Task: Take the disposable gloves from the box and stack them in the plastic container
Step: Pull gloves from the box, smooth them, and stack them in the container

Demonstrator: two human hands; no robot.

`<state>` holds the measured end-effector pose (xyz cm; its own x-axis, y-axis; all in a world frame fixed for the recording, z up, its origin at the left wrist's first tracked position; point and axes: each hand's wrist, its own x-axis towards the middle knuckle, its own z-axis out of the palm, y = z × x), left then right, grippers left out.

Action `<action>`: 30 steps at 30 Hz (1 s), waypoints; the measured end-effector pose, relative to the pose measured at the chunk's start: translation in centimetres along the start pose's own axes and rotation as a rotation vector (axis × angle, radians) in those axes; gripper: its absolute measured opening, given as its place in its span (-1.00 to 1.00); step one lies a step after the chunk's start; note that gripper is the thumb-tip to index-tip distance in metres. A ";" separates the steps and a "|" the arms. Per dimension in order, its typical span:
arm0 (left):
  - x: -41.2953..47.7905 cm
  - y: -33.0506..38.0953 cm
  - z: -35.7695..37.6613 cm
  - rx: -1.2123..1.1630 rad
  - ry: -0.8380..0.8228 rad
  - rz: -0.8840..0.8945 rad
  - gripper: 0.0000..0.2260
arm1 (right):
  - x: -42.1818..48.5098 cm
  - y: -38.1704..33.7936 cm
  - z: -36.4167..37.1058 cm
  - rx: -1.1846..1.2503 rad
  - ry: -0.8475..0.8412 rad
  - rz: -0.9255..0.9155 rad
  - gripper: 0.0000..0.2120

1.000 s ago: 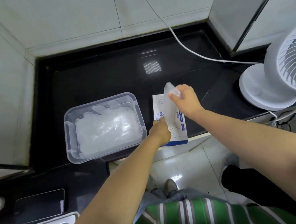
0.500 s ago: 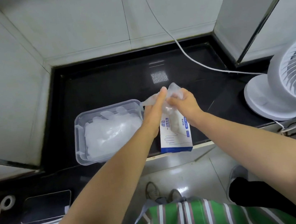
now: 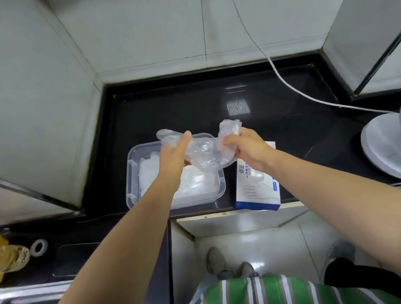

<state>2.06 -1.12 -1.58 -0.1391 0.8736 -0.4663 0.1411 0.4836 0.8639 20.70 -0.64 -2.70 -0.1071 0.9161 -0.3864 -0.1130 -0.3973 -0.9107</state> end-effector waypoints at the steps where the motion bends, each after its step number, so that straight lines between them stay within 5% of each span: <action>1: -0.2 -0.1 -0.5 -0.200 -0.016 -0.042 -0.51 | 0.2 0.1 0.5 -0.005 0.004 -0.021 -0.84; 3: -0.2 -0.7 -1.5 -0.425 -0.119 -0.054 -0.35 | 0.5 0.3 1.4 -0.028 0.014 -0.046 -0.85; 7: -0.9 -1.1 -2.7 -0.321 -0.277 -0.093 -0.75 | 1.0 0.5 3.5 -0.022 0.004 -0.063 -0.77; 11: 0.1 -1.8 -3.1 -0.301 -0.071 -0.197 -0.81 | 1.4 0.5 4.8 -0.122 0.116 -0.099 -0.88; 14: 0.8 -2.1 -4.2 -0.544 0.099 -0.186 -0.81 | 1.7 0.6 5.1 -0.146 0.246 -0.103 -0.94; 18: 0.8 -2.2 -5.4 -0.595 -0.214 -0.168 -0.38 | 2.3 1.3 5.7 -0.093 0.251 -0.054 -0.86; 20: 0.3 -2.1 -5.1 -0.517 -0.269 -0.189 -0.51 | 2.5 1.7 6.5 -0.126 0.178 -0.032 -0.81; 25: 1.1 -3.1 -4.9 -0.317 0.176 -0.125 -0.83 | 3.0 2.5 7.3 -0.238 0.229 0.009 -0.88; 30: 1.0 -4.1 -6.5 -0.049 0.197 -0.095 -0.91 | 3.4 2.1 6.4 -0.217 0.345 -0.043 -0.81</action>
<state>-5.02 -2.61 -4.39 -0.3391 0.7942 -0.5042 0.0713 0.5562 0.8280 13.74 1.33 -4.96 0.2349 0.9107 -0.3399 0.1050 -0.3714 -0.9225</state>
